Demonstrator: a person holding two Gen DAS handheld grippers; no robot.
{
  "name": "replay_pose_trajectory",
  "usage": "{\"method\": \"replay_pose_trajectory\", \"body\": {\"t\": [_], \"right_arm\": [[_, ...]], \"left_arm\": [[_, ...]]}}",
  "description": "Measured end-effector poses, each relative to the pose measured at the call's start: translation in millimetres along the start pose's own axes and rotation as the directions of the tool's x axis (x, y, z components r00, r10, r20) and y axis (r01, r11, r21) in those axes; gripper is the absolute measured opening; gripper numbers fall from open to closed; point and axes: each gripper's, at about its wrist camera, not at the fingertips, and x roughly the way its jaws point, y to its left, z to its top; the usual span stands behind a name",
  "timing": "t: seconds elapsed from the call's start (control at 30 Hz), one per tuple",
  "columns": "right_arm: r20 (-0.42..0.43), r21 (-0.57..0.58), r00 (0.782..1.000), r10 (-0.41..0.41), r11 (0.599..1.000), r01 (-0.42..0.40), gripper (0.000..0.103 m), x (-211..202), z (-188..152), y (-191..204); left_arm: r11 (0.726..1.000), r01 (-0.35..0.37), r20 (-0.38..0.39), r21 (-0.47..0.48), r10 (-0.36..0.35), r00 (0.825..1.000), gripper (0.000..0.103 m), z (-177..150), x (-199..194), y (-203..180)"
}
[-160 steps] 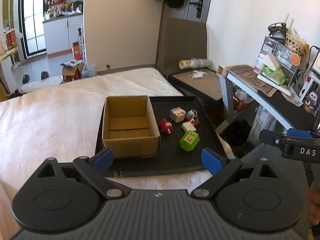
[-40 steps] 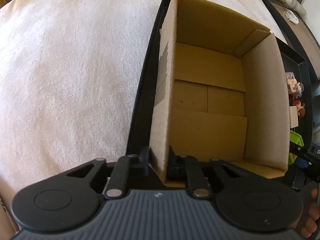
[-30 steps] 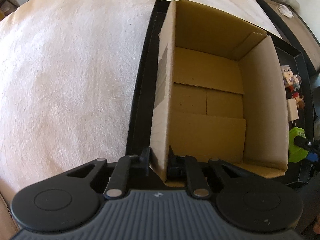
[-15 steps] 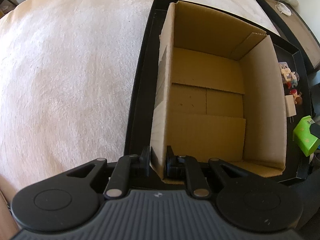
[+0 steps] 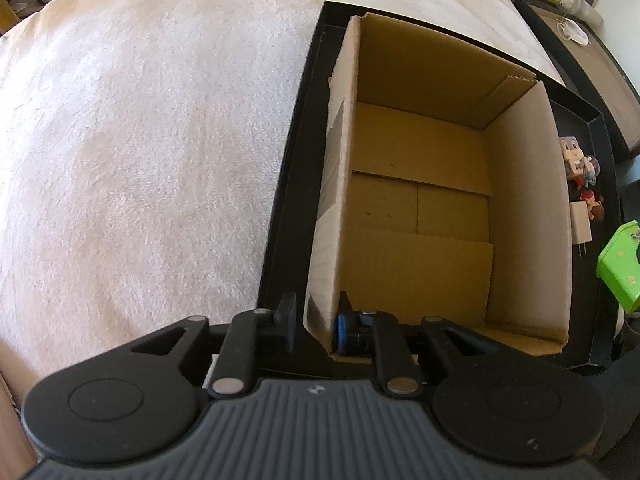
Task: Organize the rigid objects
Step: 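Carry the green container over the cardboard box with the right gripper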
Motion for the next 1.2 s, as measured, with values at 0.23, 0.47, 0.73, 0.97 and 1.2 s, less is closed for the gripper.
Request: {"method": "replay_pose_trajectory", "body": {"t": [0.23,0.47,0.73,0.97,1.2], "right_arm": [[0.009,-0.028,1.0,0.023,0.999,-0.022,0.049,-4,5,19],[0.012,-0.058,0.999,0.043,0.997,-0.042,0.049,-5,8,39],[0.002,-0.103,0.998,0.066,0.993,-0.065,0.049,-3,9,61],[-0.029,-0.158,0.998,0.059,0.985,-0.063,0.049,8,3,80],[-0.058,-0.214,0.998,0.019,0.976,-0.031,0.049,25,-4,100]], "left_arm": [[1.0,0.003,0.029,0.001,-0.003,1.0,0.018,0,-3,1],[0.999,0.04,0.023,0.011,-0.041,0.999,0.017,0,-3,0],[0.997,0.081,-0.003,0.008,-0.081,0.997,0.014,1,-1,1],[0.996,0.092,-0.008,0.005,-0.092,0.996,0.014,1,3,4],[0.994,0.111,-0.01,0.002,-0.111,0.994,0.015,1,3,5]]}}
